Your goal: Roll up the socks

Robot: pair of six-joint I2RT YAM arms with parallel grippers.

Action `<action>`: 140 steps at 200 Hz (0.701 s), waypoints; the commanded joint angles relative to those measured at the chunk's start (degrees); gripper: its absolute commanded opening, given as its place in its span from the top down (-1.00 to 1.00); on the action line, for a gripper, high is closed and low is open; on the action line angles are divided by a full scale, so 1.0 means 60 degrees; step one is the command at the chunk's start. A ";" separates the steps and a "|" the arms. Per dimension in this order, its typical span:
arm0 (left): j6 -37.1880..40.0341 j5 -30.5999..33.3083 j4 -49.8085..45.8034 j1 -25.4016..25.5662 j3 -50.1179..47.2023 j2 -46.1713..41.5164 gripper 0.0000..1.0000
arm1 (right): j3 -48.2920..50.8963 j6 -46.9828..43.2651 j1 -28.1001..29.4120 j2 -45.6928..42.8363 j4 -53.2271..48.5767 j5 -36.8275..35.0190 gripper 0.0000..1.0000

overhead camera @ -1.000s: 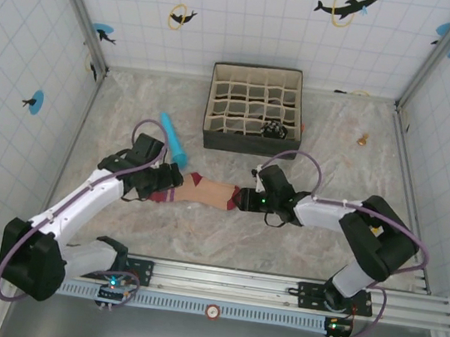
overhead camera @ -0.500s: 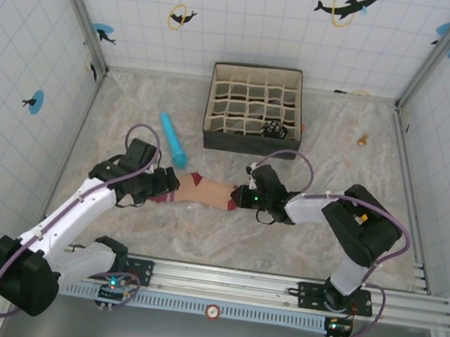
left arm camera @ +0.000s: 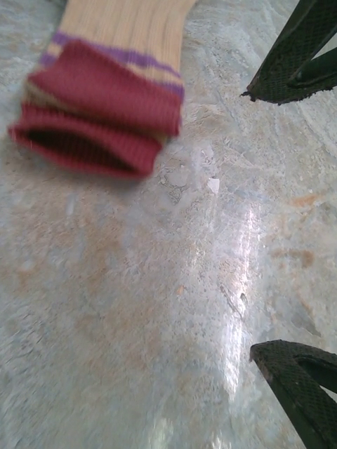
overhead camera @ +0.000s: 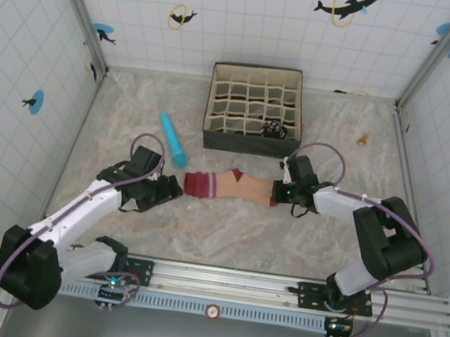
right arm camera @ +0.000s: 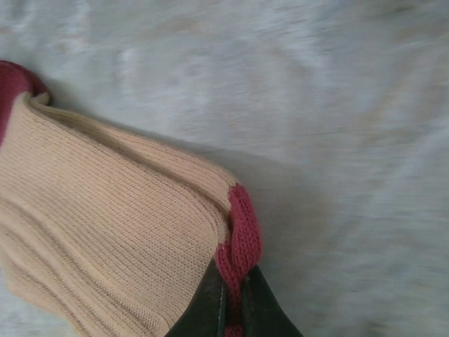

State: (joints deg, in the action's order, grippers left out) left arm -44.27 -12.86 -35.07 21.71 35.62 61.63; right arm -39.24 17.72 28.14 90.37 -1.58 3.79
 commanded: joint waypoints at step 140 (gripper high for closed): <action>0.1024 -0.0875 0.2466 0.0299 0.2762 0.4520 -0.35 | 0.0027 -0.0459 -0.0364 -0.2414 -0.1586 -0.0934 -0.69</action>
State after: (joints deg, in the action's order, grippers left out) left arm -43.31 -20.05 -20.95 23.22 46.35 85.38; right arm -40.58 12.73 24.56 79.40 -8.03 -1.23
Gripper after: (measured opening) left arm 0.710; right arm 0.842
